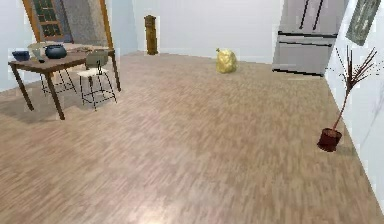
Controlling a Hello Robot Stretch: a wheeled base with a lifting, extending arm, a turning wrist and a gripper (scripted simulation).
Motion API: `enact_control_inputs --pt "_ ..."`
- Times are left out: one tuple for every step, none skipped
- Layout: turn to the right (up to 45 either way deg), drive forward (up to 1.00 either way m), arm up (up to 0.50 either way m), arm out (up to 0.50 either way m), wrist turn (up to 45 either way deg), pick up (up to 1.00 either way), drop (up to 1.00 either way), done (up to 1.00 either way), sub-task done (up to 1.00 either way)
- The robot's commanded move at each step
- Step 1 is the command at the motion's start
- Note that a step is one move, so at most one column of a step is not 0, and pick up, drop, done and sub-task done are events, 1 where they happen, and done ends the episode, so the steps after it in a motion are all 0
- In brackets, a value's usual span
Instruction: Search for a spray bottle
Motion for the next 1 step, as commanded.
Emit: enact_control_inputs --pt "-45.0 0.0 0.0 0.0 0.0 0.0 0.0 0.0 0.0"
